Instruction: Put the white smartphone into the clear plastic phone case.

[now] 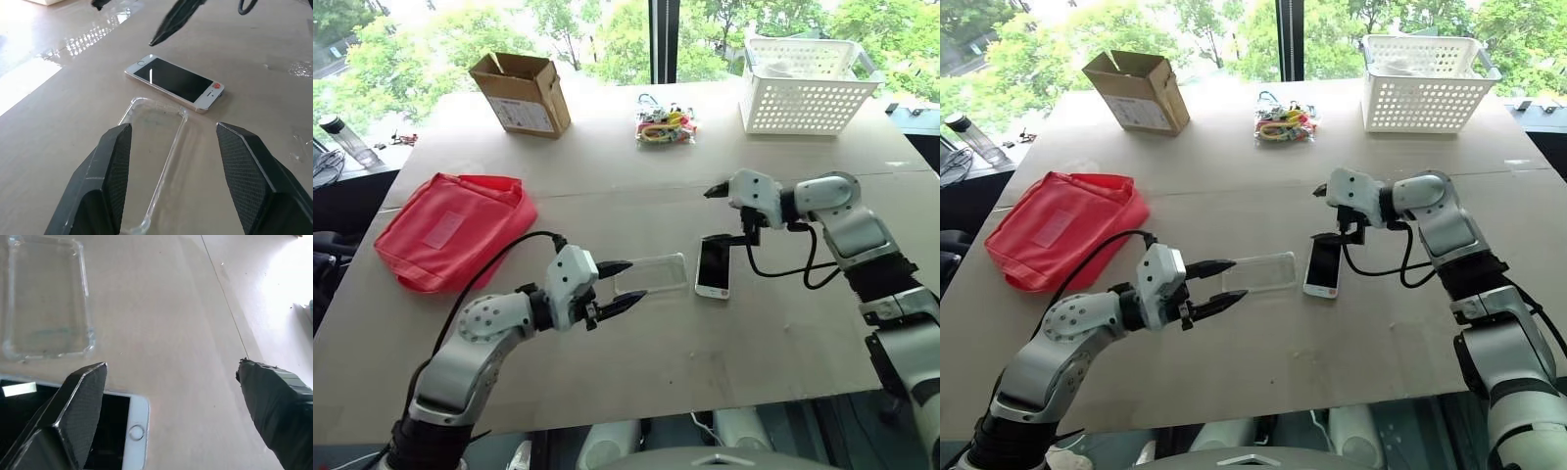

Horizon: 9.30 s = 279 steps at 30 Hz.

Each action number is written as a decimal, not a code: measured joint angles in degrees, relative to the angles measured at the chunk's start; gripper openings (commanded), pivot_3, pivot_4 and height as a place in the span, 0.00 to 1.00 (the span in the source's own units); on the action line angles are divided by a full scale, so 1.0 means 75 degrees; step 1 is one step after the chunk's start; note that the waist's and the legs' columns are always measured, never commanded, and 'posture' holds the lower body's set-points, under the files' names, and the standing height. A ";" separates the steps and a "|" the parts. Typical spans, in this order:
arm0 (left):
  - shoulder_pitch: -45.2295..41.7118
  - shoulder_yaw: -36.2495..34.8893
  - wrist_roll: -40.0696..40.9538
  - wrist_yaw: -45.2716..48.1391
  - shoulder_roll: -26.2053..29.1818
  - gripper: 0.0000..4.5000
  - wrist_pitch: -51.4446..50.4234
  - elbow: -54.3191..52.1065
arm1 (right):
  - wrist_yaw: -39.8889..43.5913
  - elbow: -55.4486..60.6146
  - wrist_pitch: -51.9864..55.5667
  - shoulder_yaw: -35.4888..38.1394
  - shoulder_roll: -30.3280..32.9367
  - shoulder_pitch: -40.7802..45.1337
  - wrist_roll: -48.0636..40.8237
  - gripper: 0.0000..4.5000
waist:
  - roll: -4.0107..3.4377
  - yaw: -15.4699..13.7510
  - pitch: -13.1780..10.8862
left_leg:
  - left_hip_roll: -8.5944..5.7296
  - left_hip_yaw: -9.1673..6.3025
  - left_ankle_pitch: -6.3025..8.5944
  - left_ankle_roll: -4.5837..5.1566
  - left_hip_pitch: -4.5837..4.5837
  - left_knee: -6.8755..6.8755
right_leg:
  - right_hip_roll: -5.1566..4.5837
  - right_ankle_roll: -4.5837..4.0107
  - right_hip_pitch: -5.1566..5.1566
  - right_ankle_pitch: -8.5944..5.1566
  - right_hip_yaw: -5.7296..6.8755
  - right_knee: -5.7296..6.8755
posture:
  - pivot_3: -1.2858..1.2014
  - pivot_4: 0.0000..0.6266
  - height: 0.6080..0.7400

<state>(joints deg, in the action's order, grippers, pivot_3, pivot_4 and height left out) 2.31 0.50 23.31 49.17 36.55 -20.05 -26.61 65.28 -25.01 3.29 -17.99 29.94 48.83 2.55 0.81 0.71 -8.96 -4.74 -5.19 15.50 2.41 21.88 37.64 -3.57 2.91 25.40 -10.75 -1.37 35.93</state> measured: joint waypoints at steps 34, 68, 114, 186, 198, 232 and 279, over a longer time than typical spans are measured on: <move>0.0207 -0.0063 -0.0076 0.0432 0.0224 0.61 0.0517 0.0083 | 0.1241 0.4017 0.4357 0.1229 0.1996 -0.2459 -0.1856 1.00 | -0.0024 -0.0104 -0.0001 | -0.0002 -0.0032 0.0002 0.0002 -0.0004 0.0002 | -0.0010 -0.0001 -0.0021 0.0000 0.0011 -0.0005 | 0.52 0.24 1.00; -0.3589 0.2471 -0.1890 0.0500 0.0010 0.18 -0.1190 0.2735 | -0.2644 0.7485 0.6736 0.3066 0.1169 -0.5775 -0.2996 0.63 | 0.0012 -0.0194 0.0060 | -0.0017 -0.0061 0.0001 0.0003 -0.0018 0.0024 | -0.0007 0.0003 -0.0056 -0.0001 0.0064 -0.0006 | 0.52 0.24 1.00; 0.0396 -0.1251 -0.0104 0.1418 -0.0006 1.00 -0.0533 0.0042 | -0.0232 0.4010 0.3229 -0.0921 0.1639 -0.1958 -0.1834 0.61 | -0.0004 -0.0218 0.0022 | -0.0017 -0.0070 0.0020 0.0026 -0.0001 0.0086 | -0.0015 0.0017 -0.0075 0.0007 0.0040 -0.0026 | 0.52 0.24 1.00; 0.0905 -0.0607 -0.0073 0.0103 0.0200 1.00 0.0250 -0.0288 | -0.0064 0.3744 0.4834 -0.1018 0.0037 -0.1540 -0.1304 0.01 | -0.0037 -0.0184 0.0008 | -0.0017 -0.0082 0.0028 0.0017 -0.0004 0.0074 | -0.0007 0.0015 -0.0070 0.0007 0.0060 -0.0025 | 0.52 0.24 1.00; 0.0405 -0.0559 0.0063 0.0244 0.0339 1.00 0.0075 -0.0205 | -0.0420 0.2810 0.3314 -0.1548 -0.0202 -0.1429 -0.0434 0.01 | -0.0033 -0.0202 0.0082 | -0.0017 -0.0086 0.0071 0.0029 -0.0151 0.0060 | -0.0006 0.0021 -0.0203 -0.0001 0.0073 -0.0030 | 0.52 0.24 1.00; 0.0463 -0.0480 0.0233 0.0240 0.0511 1.00 -0.0304 -0.0262 | -0.0574 0.4608 0.4819 -0.1120 0.0128 -0.2193 -0.1901 0.01 | -0.0073 -0.0181 0.0024 | -0.0012 -0.0090 0.0041 0.0007 -0.0009 0.0054 | 0.0000 0.0018 -0.0064 0.0004 0.0063 -0.0032 | 0.52 0.24 1.00; 0.0774 -0.0599 0.0432 0.0493 0.0534 1.00 -0.0117 -0.0262 | -0.0717 0.2177 0.3723 -0.1351 -0.0943 -0.1913 -0.1472 0.01 | -0.0042 0.0034 0.0168 | 0.0006 -0.0086 0.0086 0.0008 -0.0296 0.0014 | -0.0010 0.0036 -0.0310 -0.0053 0.0058 -0.0029 | 0.52 0.24 1.00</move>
<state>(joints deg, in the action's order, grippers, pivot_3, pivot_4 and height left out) 8.12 -4.00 26.55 52.87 40.55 -20.93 -28.58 59.90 -8.68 31.22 -28.13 22.87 34.49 -8.49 0.50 0.97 -7.69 -4.69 -5.83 16.15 2.47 19.66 37.75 -3.65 3.18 23.07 -11.15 -0.93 35.71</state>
